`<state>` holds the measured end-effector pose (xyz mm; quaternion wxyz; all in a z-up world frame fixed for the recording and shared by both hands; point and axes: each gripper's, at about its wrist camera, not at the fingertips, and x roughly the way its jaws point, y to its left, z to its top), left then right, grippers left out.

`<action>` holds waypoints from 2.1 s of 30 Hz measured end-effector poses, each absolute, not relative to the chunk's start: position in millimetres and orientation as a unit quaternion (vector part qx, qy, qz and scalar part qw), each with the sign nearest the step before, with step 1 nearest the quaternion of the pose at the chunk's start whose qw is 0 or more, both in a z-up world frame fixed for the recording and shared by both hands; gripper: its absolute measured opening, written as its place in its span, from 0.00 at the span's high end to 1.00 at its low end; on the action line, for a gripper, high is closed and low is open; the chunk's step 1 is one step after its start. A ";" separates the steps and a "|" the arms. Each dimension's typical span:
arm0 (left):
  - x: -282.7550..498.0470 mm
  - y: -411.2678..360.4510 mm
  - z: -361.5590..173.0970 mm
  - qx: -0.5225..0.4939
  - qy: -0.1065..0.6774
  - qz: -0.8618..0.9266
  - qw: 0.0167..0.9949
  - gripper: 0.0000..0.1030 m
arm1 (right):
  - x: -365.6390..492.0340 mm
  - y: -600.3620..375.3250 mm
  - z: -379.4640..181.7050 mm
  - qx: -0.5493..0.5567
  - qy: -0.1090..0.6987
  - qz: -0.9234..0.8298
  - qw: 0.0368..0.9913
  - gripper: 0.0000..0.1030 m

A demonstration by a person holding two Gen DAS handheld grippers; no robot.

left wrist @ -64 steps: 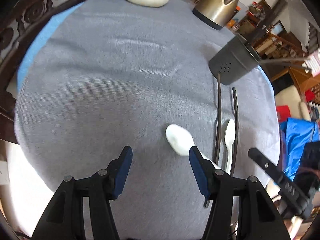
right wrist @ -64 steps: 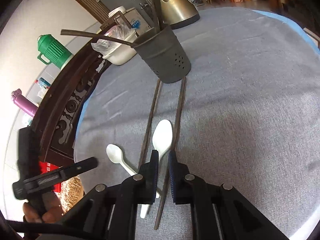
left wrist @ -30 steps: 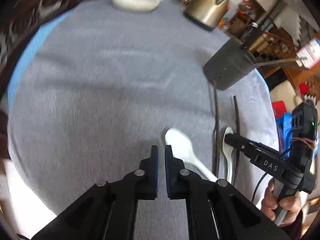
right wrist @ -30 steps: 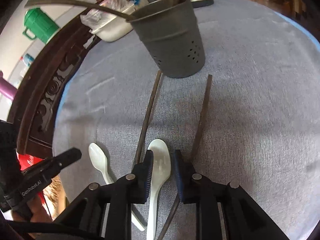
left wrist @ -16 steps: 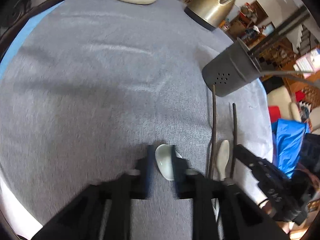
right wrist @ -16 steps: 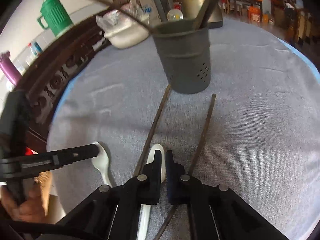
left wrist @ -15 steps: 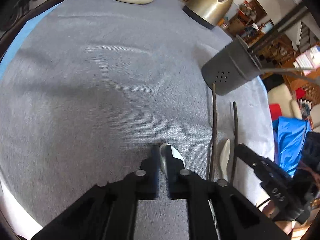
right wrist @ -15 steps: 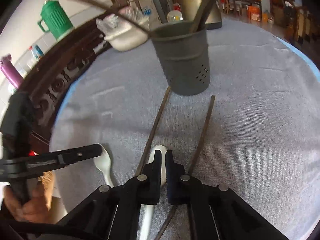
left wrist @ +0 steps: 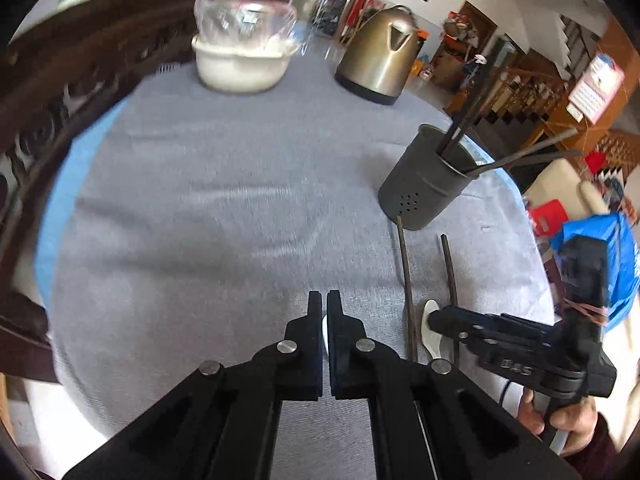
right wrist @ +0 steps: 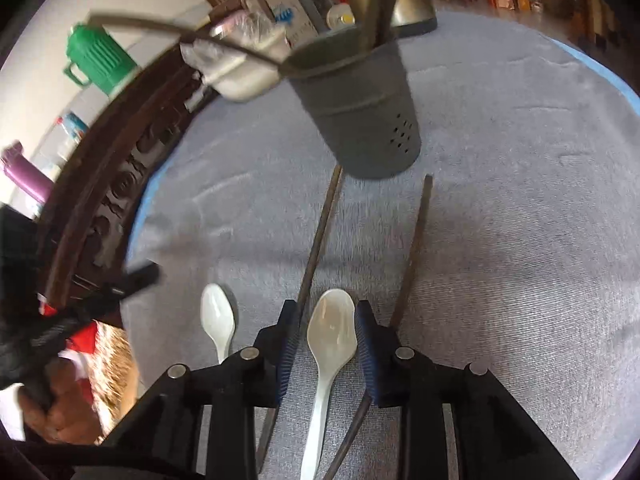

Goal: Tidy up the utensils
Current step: 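Close the left gripper on the second white spoon while the right gripper holds its spoon, then lift both held white spoons up toward the grey cup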

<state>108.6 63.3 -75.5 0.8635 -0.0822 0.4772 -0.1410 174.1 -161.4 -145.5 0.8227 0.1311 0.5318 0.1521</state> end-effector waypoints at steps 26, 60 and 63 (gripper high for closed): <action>140.1 33.4 -128.7 -0.075 0.535 -0.144 0.829 0.97 | 165.7 -174.2 -148.3 0.097 0.537 0.121 0.829 0.92; 84.3 80.8 -64.9 -0.044 0.445 -0.120 0.886 0.97 | 180.8 -153.5 -152.0 0.126 0.541 0.101 0.826 0.95; 87.1 81.7 -63.0 -0.048 0.444 -0.116 0.887 0.97 | 174.0 -160.0 -145.3 0.147 0.517 0.117 0.835 0.95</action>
